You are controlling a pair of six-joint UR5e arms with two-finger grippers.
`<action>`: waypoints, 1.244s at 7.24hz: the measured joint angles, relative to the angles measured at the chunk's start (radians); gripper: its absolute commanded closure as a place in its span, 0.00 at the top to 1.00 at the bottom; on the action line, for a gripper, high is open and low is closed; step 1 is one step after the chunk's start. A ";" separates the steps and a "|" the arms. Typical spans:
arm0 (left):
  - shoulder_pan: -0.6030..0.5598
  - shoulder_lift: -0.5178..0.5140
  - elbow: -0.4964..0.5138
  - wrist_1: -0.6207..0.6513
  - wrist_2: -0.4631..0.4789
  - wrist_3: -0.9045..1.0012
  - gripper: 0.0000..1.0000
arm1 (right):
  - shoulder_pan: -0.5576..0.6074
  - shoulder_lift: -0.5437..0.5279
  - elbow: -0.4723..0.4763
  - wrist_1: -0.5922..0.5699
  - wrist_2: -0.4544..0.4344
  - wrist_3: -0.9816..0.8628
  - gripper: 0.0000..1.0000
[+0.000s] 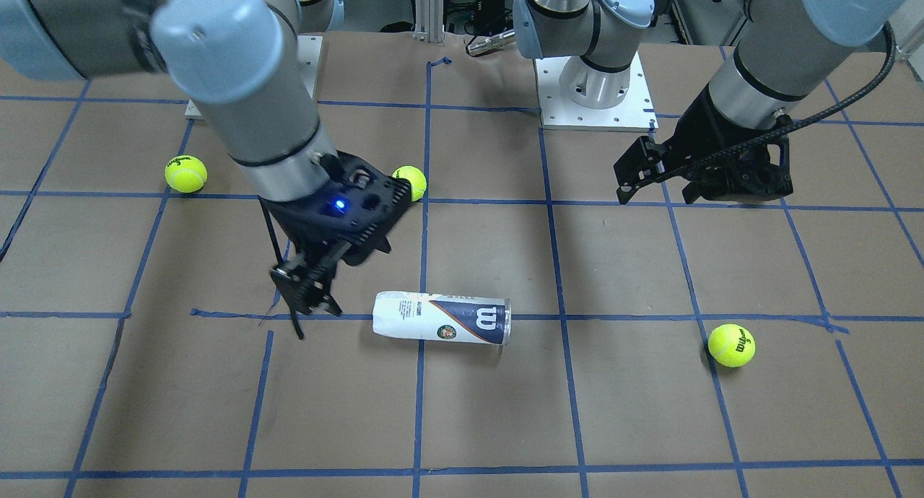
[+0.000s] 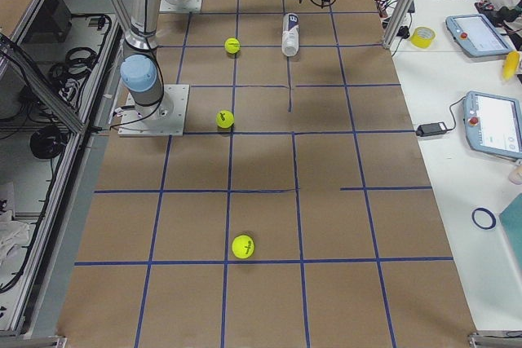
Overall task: Lift up tennis ball bucket
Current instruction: 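Raise the right gripper away while the left gripper moves toward the can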
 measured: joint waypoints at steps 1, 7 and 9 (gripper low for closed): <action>-0.003 -0.022 -0.006 0.041 -0.048 -0.005 1.00 | -0.041 -0.095 0.002 0.094 -0.041 0.048 1.00; -0.039 -0.142 -0.047 0.216 -0.244 -0.015 1.00 | -0.135 -0.254 0.044 0.279 -0.208 0.689 1.00; -0.043 -0.218 -0.117 0.374 -0.325 -0.013 1.00 | -0.144 -0.253 0.136 0.274 -0.207 0.737 1.00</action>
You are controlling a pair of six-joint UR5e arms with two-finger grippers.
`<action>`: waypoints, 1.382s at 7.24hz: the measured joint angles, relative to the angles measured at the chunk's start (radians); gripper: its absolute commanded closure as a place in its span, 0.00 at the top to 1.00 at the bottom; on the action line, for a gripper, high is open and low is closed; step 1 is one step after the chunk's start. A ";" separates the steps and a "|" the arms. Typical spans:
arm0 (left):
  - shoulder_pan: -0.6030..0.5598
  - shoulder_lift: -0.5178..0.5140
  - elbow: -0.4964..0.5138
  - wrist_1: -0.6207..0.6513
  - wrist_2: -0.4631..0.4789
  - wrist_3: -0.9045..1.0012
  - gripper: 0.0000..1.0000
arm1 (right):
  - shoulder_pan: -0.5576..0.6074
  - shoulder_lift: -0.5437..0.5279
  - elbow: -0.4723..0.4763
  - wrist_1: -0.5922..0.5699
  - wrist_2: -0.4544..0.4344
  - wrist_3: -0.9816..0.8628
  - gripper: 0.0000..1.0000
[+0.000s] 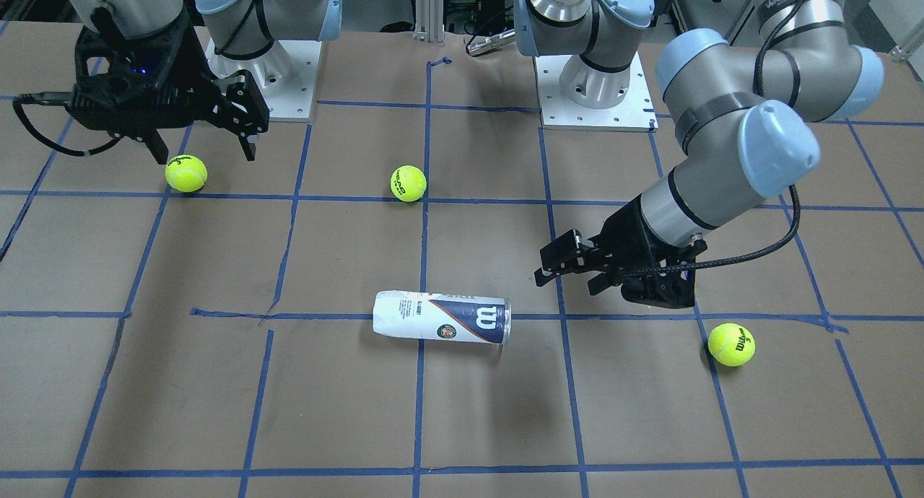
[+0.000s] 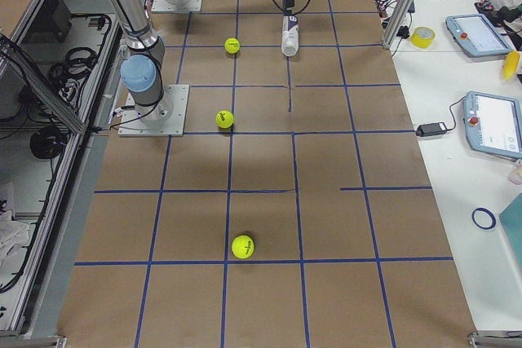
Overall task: Lift up tennis ball bucket
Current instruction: 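Raise the right gripper away while the left gripper moves toward the can, then grasp the can's lid end with the left gripper and tilt it upright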
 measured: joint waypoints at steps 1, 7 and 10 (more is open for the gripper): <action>-0.010 -0.044 -0.036 0.075 -0.035 -0.003 1.00 | -0.002 0.000 0.021 -0.017 0.000 0.010 1.00; -0.110 -0.209 -0.066 0.217 -0.098 -0.042 0.65 | -0.012 -0.002 0.027 -0.067 0.005 0.064 1.00; -0.116 -0.225 -0.057 0.226 -0.100 -0.063 0.00 | -0.014 -0.002 0.032 -0.068 0.003 0.064 1.00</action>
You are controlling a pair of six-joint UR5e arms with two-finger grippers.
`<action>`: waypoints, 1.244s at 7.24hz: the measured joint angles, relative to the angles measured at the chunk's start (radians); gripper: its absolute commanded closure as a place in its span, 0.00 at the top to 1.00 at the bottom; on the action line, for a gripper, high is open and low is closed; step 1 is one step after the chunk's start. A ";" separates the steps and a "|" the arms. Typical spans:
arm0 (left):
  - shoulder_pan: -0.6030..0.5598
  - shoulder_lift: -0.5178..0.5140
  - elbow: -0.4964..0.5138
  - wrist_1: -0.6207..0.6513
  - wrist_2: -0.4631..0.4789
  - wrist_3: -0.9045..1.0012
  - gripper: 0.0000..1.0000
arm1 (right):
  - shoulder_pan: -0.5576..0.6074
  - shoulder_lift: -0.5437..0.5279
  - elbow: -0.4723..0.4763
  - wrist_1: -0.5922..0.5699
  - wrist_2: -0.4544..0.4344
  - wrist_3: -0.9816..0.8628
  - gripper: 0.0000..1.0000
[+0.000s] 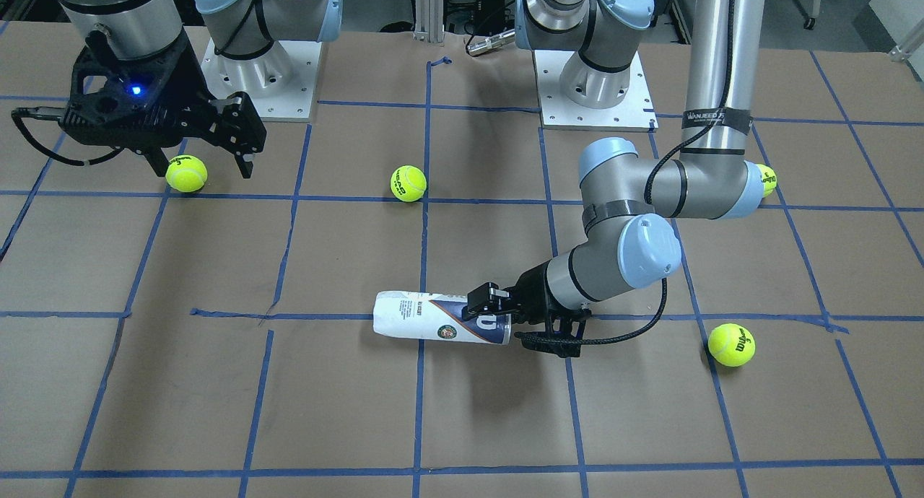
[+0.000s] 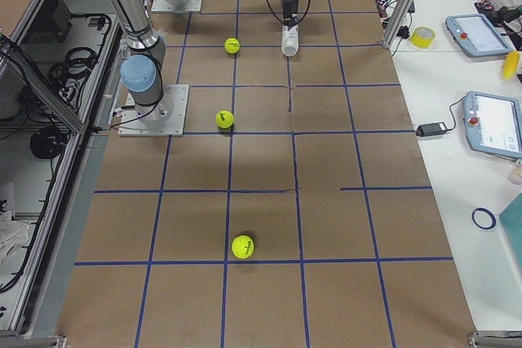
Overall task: Lift up tennis ball bucket
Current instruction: 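Grasp the can's lid end with the left gripper and tilt it upright, then lower the can upright onto the table and open the left gripper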
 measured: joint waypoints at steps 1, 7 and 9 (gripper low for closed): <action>-0.010 0.007 0.013 -0.011 0.008 -0.019 0.00 | -0.001 0.000 0.001 -0.002 0.000 -0.001 1.00; -0.076 0.129 0.394 -0.395 0.292 -0.221 0.00 | 0.000 -0.001 0.006 -0.002 -0.003 0.000 1.00; -0.077 0.127 0.449 -0.433 0.436 -0.220 0.00 | -0.001 -0.001 0.006 -0.002 -0.003 0.000 1.00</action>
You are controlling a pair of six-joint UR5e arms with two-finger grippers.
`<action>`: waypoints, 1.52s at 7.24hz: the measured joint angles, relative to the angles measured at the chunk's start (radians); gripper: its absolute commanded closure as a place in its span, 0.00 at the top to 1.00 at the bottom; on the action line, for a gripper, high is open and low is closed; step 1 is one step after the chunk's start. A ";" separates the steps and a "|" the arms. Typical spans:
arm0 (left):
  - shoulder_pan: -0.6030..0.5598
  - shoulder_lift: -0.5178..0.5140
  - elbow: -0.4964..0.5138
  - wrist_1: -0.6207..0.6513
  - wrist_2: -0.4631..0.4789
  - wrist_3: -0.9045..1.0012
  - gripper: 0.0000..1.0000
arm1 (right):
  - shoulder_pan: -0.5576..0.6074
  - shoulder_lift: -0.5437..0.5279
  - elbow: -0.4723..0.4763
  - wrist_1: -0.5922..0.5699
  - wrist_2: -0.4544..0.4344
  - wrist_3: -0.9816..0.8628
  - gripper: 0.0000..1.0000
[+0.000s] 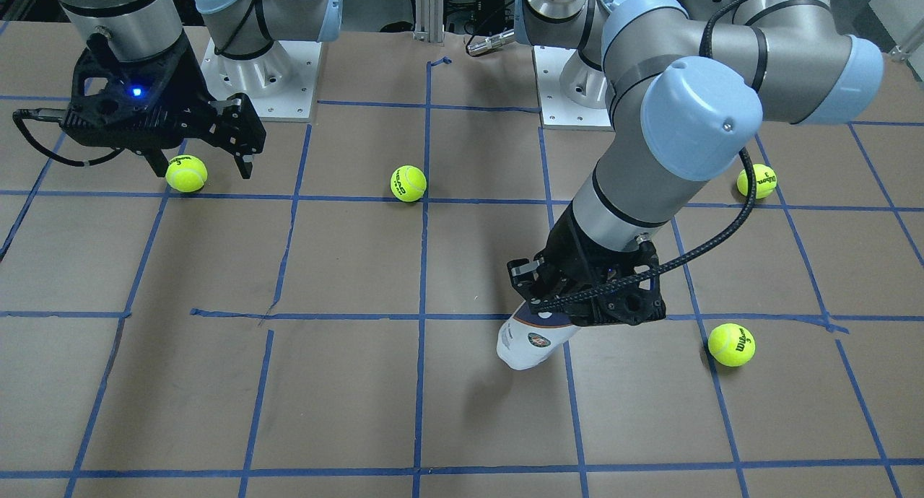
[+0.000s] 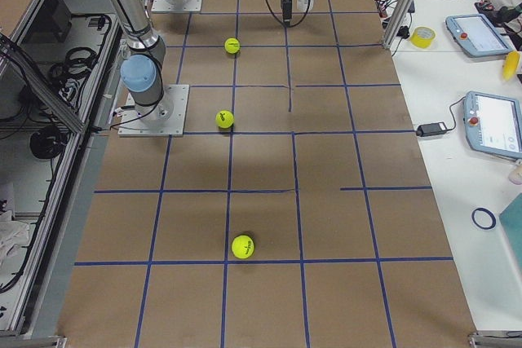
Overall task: Lift up tennis ball bucket
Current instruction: 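Lower the can upright onto the table and open the left gripper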
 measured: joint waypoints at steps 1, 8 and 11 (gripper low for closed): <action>-0.006 -0.004 0.006 0.006 0.049 0.020 0.00 | 0.000 0.000 0.000 0.000 0.001 0.000 1.00; -0.080 -0.126 -0.011 0.156 0.108 0.078 0.00 | 0.000 0.001 0.002 0.001 0.001 0.000 1.00; -0.096 -0.132 -0.027 0.182 0.106 0.061 1.00 | 0.001 0.001 0.002 0.002 0.001 0.000 1.00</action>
